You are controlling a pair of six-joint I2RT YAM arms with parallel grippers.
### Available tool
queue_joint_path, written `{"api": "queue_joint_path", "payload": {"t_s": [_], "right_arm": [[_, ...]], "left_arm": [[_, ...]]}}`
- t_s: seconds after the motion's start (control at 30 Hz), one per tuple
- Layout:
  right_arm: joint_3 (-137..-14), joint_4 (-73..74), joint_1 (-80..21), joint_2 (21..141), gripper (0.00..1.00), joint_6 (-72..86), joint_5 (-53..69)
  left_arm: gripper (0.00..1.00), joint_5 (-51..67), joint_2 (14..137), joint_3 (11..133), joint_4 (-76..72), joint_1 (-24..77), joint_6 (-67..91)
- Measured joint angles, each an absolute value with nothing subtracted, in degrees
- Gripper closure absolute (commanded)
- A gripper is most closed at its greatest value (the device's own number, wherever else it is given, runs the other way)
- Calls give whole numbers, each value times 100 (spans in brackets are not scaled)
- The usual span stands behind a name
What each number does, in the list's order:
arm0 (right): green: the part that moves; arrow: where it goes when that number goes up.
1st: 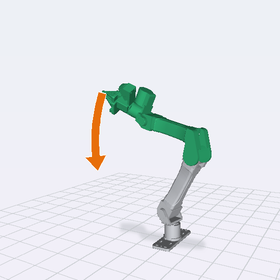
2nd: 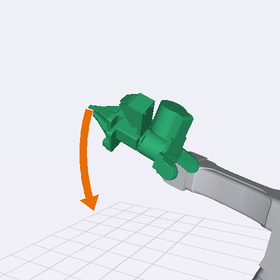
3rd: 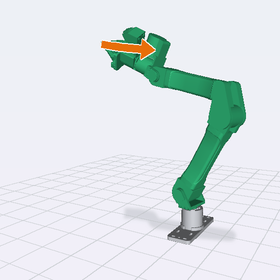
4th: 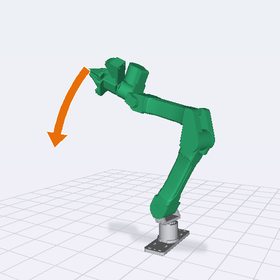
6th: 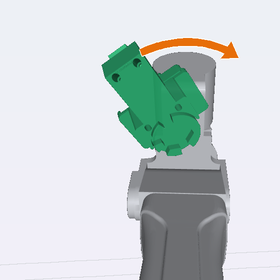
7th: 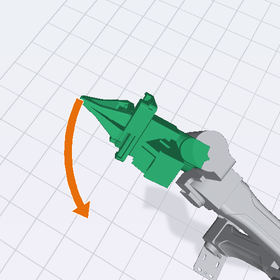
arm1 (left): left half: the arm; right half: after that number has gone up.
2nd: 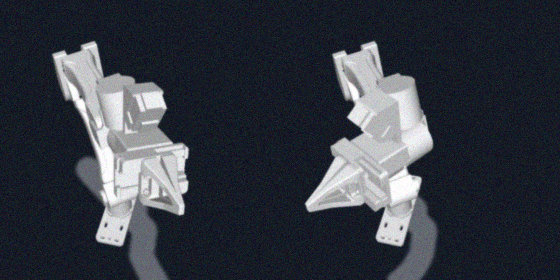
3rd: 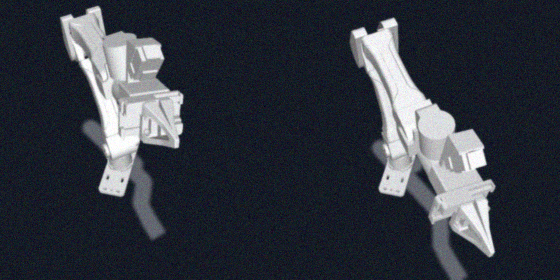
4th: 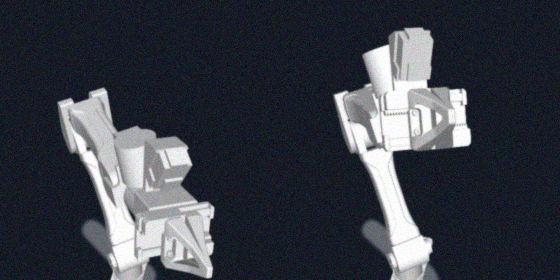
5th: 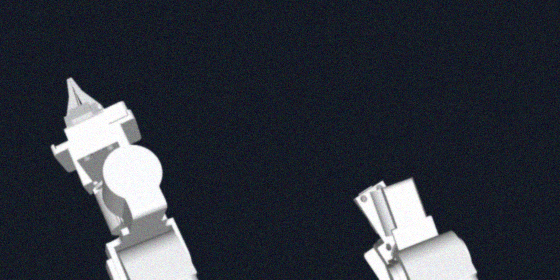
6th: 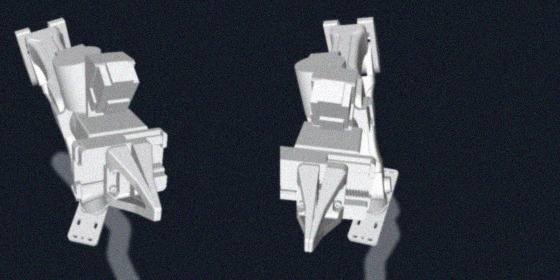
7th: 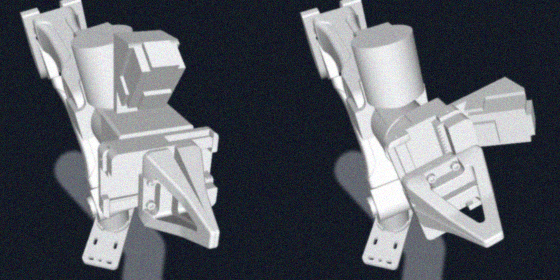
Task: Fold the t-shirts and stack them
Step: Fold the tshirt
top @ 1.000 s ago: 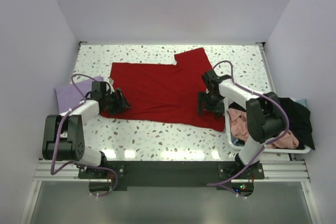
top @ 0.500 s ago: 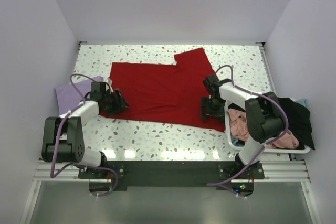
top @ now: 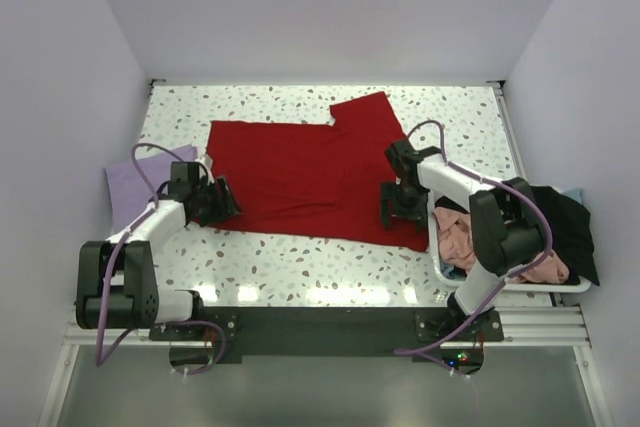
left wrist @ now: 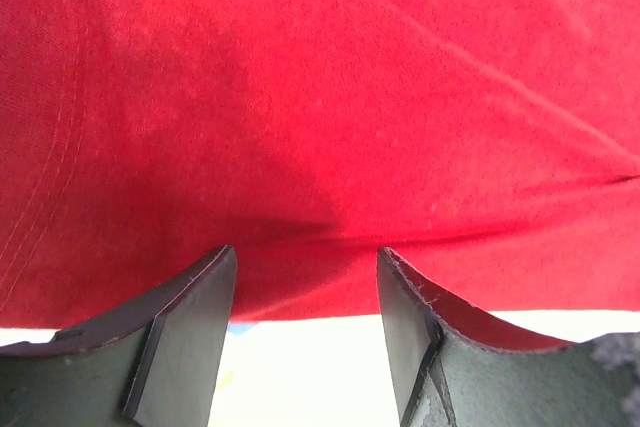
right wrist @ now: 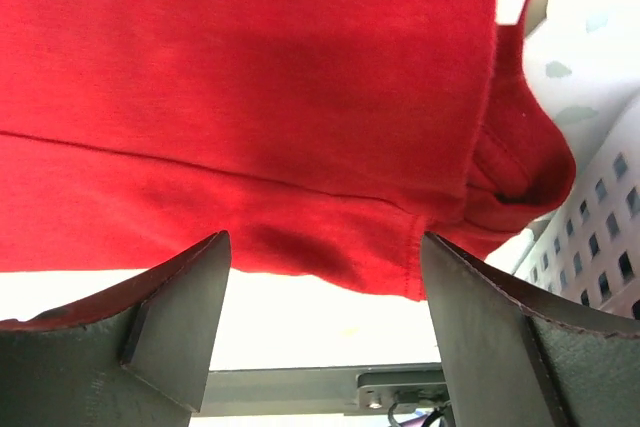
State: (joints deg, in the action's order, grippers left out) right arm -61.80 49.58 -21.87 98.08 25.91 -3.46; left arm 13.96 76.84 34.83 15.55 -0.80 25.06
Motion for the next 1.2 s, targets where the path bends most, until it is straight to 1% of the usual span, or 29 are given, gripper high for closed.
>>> {"api": "queue_joint_path", "payload": {"t_s": [0.17, 0.37, 0.57, 0.9, 1.1, 1.2], "right_arm": [[-6643, 5148, -2346, 9808, 19, 2637, -207], [-7376, 5061, -2613, 9821, 19, 2738, 97], [-7795, 4858, -2727, 10213, 19, 2759, 270], [-7585, 4628, -2727, 10689, 19, 2762, 373], [-7063, 4567, -2727, 10639, 19, 2766, 364], [-6759, 4560, -2727, 10422, 19, 2783, 351]], "left_arm": [[36, 1431, 7526, 3715, 1898, -86, 2381], [36, 1546, 7500, 4021, 1828, -84, 2383], [36, 1717, 7907, 4062, 1584, -30, 2469], [35, 1811, 8519, 4003, 1166, 165, 2707], [34, 1844, 8307, 3706, 864, 163, 2816], [34, 1846, 8178, 3553, 775, 163, 2849]]}}
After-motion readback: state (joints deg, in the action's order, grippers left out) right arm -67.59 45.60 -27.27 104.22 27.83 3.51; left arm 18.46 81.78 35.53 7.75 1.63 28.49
